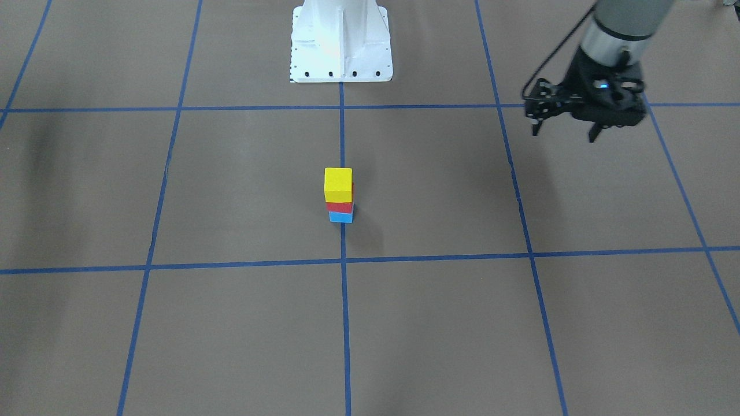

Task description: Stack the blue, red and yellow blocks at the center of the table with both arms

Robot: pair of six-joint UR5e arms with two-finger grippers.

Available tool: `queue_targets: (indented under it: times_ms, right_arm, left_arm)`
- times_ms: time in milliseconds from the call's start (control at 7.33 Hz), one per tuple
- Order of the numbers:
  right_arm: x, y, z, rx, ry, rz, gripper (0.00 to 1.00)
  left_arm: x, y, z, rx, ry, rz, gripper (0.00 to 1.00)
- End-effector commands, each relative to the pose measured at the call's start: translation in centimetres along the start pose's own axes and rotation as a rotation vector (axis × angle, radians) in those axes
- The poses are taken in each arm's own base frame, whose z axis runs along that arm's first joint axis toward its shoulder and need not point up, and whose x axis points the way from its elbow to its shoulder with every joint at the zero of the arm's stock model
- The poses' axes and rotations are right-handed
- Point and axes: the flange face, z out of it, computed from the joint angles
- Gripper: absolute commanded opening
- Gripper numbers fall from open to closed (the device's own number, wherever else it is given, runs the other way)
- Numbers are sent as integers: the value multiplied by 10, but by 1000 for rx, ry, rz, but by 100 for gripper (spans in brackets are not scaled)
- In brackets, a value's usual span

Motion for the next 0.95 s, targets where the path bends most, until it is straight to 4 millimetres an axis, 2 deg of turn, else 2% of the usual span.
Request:
queue_targets:
  times_ms: [0,136,273,409,545,682,818]
  right_arm:
    - [7,8,-8,16,7,4,100]
    - [16,15,-4,2,13,20,100]
    - [30,23,0,-11,21,41,100]
    - [37,27,-2,-11,25,54,100]
    - [37,24,-3,-9,32,16,100]
    - [46,23,5,-26,49,-48,100]
    - [43,11,5,-33,70,-50,100]
  left_arm:
    - [-175,2,5,-65,7,4,99]
    - [-231,3,9,-82,24,5,99]
    - [-278,8,14,-97,42,26,99]
    - [-304,13,16,-101,58,-17,99]
    - [-338,21,25,-123,61,-86,99]
    - [-352,20,31,-129,104,-134,99]
    - [-360,27,38,-134,109,-129,99]
